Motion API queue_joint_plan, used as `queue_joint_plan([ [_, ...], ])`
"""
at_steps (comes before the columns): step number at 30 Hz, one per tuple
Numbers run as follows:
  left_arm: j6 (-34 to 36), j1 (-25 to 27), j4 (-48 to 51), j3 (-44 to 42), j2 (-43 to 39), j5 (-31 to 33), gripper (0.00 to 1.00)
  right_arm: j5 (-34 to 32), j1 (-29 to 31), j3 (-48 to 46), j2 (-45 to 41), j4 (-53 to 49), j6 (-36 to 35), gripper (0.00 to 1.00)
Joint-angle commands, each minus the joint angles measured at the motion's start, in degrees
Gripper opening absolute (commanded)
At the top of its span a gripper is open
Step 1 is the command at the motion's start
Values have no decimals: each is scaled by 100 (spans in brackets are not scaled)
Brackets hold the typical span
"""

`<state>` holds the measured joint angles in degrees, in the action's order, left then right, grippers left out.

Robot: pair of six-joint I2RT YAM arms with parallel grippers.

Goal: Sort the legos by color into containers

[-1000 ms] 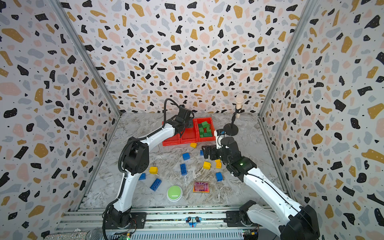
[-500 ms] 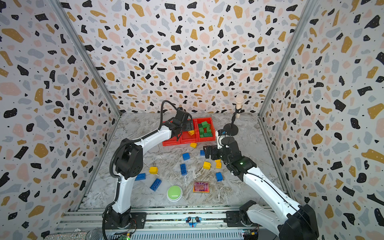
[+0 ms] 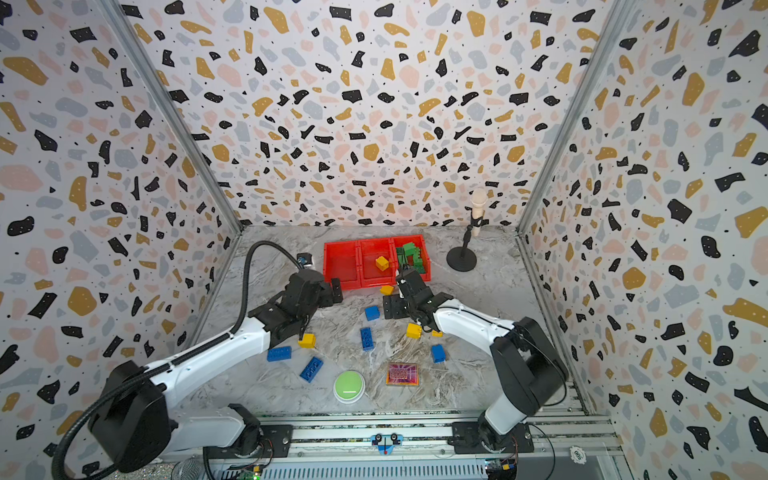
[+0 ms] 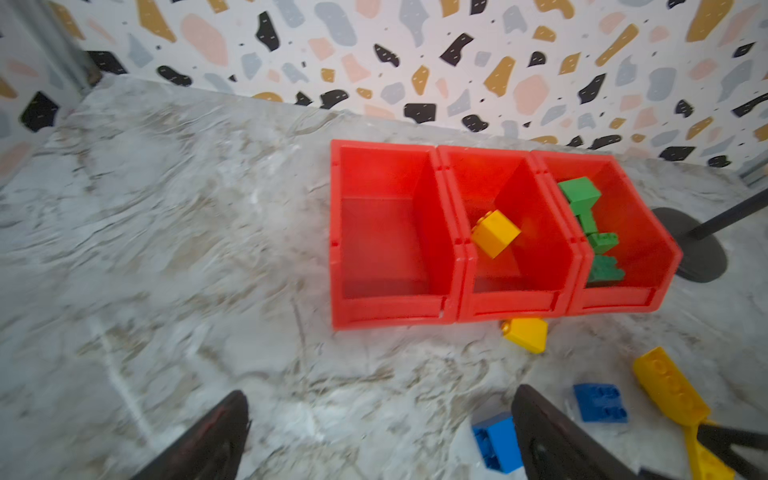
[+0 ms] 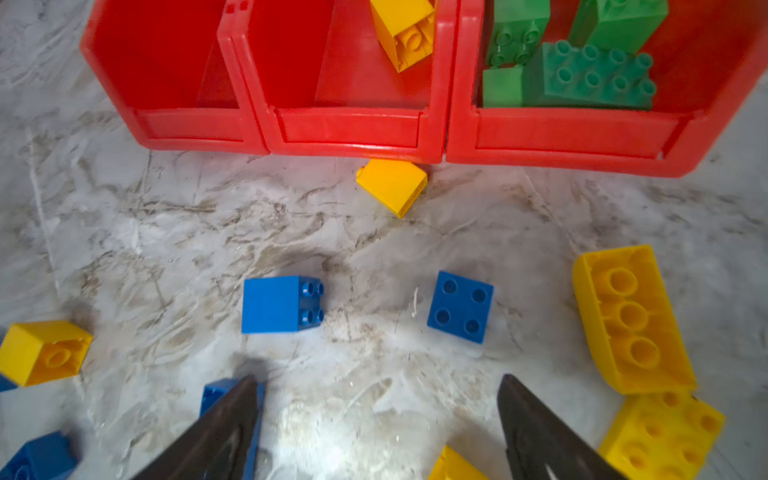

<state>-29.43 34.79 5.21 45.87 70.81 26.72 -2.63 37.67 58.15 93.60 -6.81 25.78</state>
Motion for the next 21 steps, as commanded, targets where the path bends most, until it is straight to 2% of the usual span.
queue_joint_plan([
  [1,-156,-16,-144,-547,-741,512,100,-203,39,635,394,61,11,89],
  [4,-390,-16,-150,-1077,-1411,604,100,-316,34,1124,916,-122,-83,87],
  [7,-620,-16,-275,-1594,-1956,669,100,-312,-39,1596,1375,-372,-165,80],
  [10,-738,-16,-395,-1957,-2329,662,100,-389,-41,1976,1725,-666,-156,79],
  [21,-530,-46,-319,-2084,-2466,773,100,-533,-30,2503,2298,-899,70,79],
])
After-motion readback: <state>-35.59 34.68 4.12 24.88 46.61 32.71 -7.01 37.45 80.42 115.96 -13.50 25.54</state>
